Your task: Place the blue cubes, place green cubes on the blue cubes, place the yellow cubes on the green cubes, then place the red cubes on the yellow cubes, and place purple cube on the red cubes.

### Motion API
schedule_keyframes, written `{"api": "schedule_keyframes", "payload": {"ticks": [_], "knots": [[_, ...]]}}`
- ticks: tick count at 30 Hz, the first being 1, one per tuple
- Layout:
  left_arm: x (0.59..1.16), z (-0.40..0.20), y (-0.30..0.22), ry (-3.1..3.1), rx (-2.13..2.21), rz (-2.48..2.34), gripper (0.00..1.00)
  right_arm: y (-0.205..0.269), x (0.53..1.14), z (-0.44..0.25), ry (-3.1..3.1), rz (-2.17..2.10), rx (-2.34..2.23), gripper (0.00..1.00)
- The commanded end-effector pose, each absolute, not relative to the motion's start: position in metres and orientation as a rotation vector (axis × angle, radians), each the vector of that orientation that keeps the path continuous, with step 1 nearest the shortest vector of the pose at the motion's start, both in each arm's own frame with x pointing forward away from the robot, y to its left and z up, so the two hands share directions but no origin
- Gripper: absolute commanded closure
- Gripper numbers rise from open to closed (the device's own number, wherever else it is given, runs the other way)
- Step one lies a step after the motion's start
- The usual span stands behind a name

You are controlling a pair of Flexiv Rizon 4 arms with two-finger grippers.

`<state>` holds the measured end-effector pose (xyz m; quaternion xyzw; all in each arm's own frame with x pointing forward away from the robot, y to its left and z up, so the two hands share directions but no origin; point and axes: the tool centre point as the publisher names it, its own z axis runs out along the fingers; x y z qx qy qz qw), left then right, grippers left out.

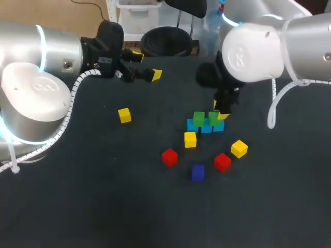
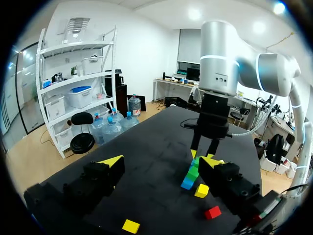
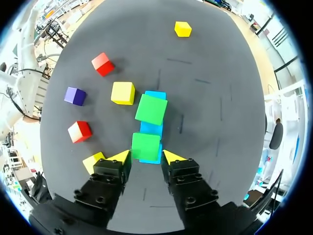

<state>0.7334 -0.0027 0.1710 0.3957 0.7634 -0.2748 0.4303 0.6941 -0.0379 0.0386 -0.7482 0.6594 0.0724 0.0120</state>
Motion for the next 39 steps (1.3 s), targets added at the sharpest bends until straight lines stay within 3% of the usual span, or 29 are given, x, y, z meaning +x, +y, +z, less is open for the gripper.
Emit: {"api": "schedule_keyframes", "payload": {"ticks": [1,12,21,25,34,37,39], "knots": [[0.733,0.170,-0.002,1.897,0.985,-0.688,0.00,-0.038,0.695,0.038,2.060,0.228,-2.329,0.55],[0.733,0.170,-0.002,1.897,0.985,-0.688,0.00,-0.032,0.691,0.042,2.063,0.262,-2.316,0.51],[0.733,0.170,-0.002,1.897,0.985,-0.688,0.00,-0.027,0.686,0.036,2.048,0.272,-2.354,0.56],[0.733,0.170,-0.002,1.897,0.985,-0.688,0.00,-0.028,0.685,0.033,2.051,0.262,-2.363,0.62],[0.733,0.170,-0.002,1.897,0.985,-0.688,0.00,-0.029,0.686,0.031,2.059,0.243,-2.355,0.64],[0.733,0.170,-0.002,1.897,0.985,-0.688,0.00,-0.029,0.687,0.031,2.059,0.237,-2.351,0.68],[0.733,0.170,-0.002,1.897,0.985,-0.688,0.00,-0.029,0.688,0.031,2.062,0.234,-2.347,0.76]]}}
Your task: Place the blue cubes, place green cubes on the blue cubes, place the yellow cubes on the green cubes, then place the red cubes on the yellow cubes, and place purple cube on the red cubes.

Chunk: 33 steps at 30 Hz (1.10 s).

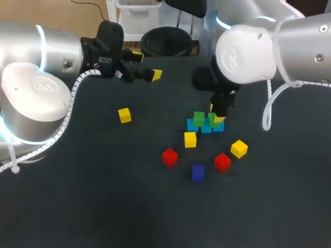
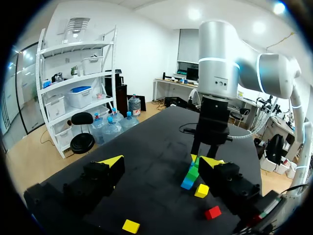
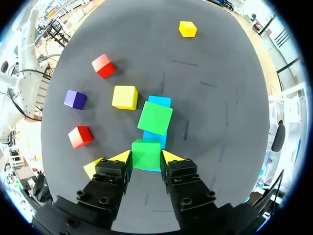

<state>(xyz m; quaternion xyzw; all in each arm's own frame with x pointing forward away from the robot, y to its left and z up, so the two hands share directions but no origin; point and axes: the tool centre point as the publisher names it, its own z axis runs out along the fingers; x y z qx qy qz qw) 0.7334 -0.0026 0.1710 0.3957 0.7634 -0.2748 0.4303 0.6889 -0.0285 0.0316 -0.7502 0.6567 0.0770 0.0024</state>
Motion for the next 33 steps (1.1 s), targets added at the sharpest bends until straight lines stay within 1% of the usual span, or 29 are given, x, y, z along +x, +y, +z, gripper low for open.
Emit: {"api": "schedule_keyframes", "payload": {"ticks": [1,4,33], "knots": [[0.7335,0.1695,-0.0019,1.897,0.985,-0.688,0.00,-0.0294,0.6889,0.0307,2.065,0.232,-2.344,0.84],[0.7335,0.1695,-0.0019,1.897,0.985,-0.688,0.00,-0.0305,0.6905,0.0305,2.074,0.227,-2.336,1.00],[0.7335,0.1695,-0.0019,1.897,0.985,-0.688,0.00,-0.0345,0.6942,0.0282,2.139,0.229,-2.264,1.00]]}}
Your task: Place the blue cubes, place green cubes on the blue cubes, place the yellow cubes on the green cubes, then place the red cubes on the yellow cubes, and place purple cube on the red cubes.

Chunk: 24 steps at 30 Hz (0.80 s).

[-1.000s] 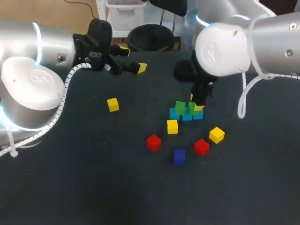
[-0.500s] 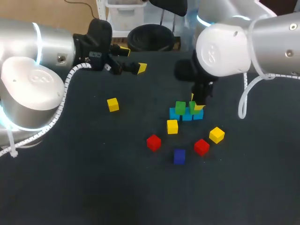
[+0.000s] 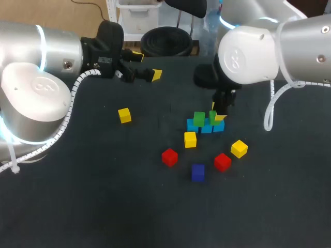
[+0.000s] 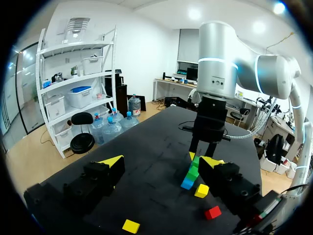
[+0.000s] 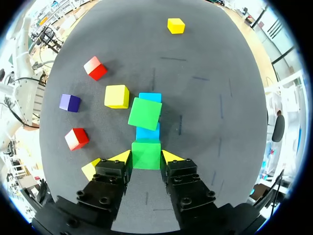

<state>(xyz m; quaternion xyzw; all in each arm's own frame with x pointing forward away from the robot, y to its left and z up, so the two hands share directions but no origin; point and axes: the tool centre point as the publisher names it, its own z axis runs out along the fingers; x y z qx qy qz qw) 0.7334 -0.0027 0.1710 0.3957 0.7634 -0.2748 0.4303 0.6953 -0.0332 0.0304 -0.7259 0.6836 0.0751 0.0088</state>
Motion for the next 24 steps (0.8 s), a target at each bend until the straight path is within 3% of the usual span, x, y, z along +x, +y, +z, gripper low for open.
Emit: {"api": "schedule_keyframes", "payload": {"ticks": [1,5,8,10,11,12,22,24], "knots": [[0.7335,0.1695,-0.0019,1.897,0.985,-0.688,0.00,-0.0347,0.6941,0.0280,2.140,0.230,-2.265,1.00],[0.7335,0.1695,-0.0019,1.897,0.985,-0.688,0.00,-0.0353,0.6922,0.0273,2.131,0.245,-2.284,1.00],[0.7335,0.1695,-0.0019,1.897,0.985,-0.688,0.00,-0.0353,0.6915,0.0270,2.131,0.247,-2.284,0.65],[0.7335,0.1695,-0.0019,1.897,0.985,-0.688,0.00,-0.0353,0.6914,0.0267,2.128,0.251,-2.288,0.50],[0.7335,0.1695,-0.0019,1.897,0.985,-0.688,0.00,-0.0353,0.6913,0.0267,2.127,0.255,-2.285,0.15],[0.7335,0.1695,-0.0019,1.897,0.985,-0.688,0.00,-0.0351,0.6912,0.0268,2.126,0.257,-2.286,0.02],[0.7335,0.1695,-0.0019,1.897,0.985,-0.688,0.00,-0.0336,0.6927,0.0273,2.127,0.254,-2.276,0.00],[0.7335,0.1695,-0.0019,1.897,0.985,-0.688,0.00,-0.0334,0.6929,0.0275,2.126,0.252,-2.277,0.18]]}}
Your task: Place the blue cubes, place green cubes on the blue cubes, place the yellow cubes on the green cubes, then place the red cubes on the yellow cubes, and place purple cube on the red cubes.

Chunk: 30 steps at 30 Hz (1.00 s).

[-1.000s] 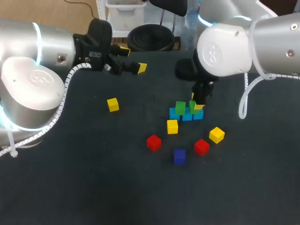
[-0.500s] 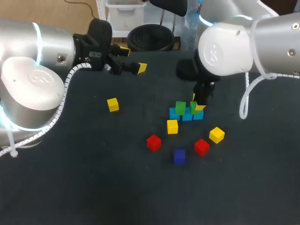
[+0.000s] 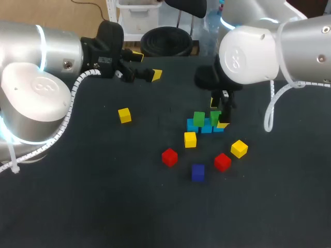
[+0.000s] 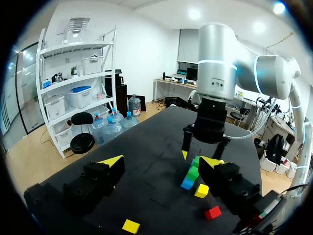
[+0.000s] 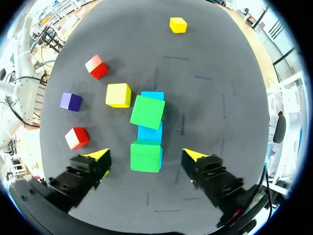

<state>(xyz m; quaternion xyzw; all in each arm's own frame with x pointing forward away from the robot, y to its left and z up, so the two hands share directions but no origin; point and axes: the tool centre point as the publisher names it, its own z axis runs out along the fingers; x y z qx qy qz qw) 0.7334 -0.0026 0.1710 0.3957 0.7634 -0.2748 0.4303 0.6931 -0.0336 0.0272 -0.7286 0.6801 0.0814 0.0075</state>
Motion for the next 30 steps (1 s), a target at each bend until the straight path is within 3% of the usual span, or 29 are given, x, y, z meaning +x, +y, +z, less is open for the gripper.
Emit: {"api": "schedule_keyframes", "payload": {"ticks": [1,3,7,8,9,30], "knots": [[0.7335,0.1695,-0.0019,1.897,0.985,-0.688,0.00,-0.0332,0.6930,0.0277,2.127,0.252,-2.275,0.23],[0.7335,0.1695,-0.0019,1.897,0.985,-0.688,0.00,-0.0332,0.6930,0.0279,2.130,0.246,-2.279,0.51],[0.7335,0.1695,-0.0019,1.897,0.985,-0.688,0.00,-0.0344,0.6935,0.0261,2.137,0.240,-2.280,0.82],[0.7335,0.1695,-0.0019,1.897,0.985,-0.688,0.00,-0.0344,0.6935,0.0259,2.137,0.238,-2.281,0.97],[0.7335,0.1695,-0.0019,1.897,0.985,-0.688,0.00,-0.0344,0.6935,0.0258,2.138,0.238,-2.282,1.00],[0.7335,0.1695,-0.0019,1.897,0.985,-0.688,0.00,-0.0323,0.6914,0.0261,2.135,0.241,-2.287,1.00]]}}
